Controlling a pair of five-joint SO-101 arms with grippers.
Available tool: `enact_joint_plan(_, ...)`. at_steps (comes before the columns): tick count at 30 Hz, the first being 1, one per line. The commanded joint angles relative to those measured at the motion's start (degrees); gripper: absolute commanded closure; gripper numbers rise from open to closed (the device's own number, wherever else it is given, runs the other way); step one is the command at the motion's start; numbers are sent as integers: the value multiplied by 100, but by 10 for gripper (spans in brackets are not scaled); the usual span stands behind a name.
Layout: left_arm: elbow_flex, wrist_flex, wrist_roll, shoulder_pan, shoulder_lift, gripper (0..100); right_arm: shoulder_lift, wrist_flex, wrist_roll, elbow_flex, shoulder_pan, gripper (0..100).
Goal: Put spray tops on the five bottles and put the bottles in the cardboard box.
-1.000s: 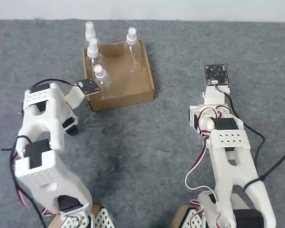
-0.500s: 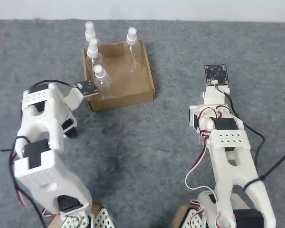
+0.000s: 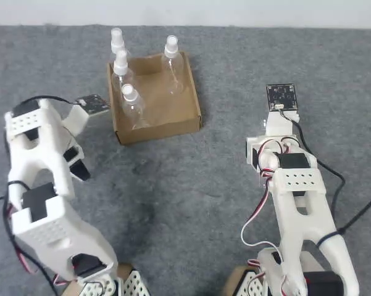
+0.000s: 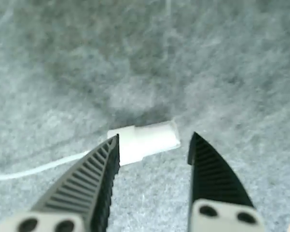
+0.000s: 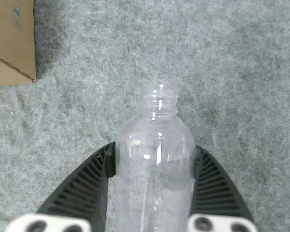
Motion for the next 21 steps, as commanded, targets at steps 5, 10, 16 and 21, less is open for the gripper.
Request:
enact_joint_plan(5,-374,70,-70,-149,-132,774,-277,-127,0,-141,75,880)
enact_joint_plan(10,-655,105,-70,-149,-132,773,-277,-127,0,-141,75,880)
enact_joint_plan(16,-716,123,-229,-185,-132,773,-277,-127,0,-141,75,880)
enact_joint_plan(21,-857,466,-536,-343,-132,773,-277,-127,0,-141,75,880)
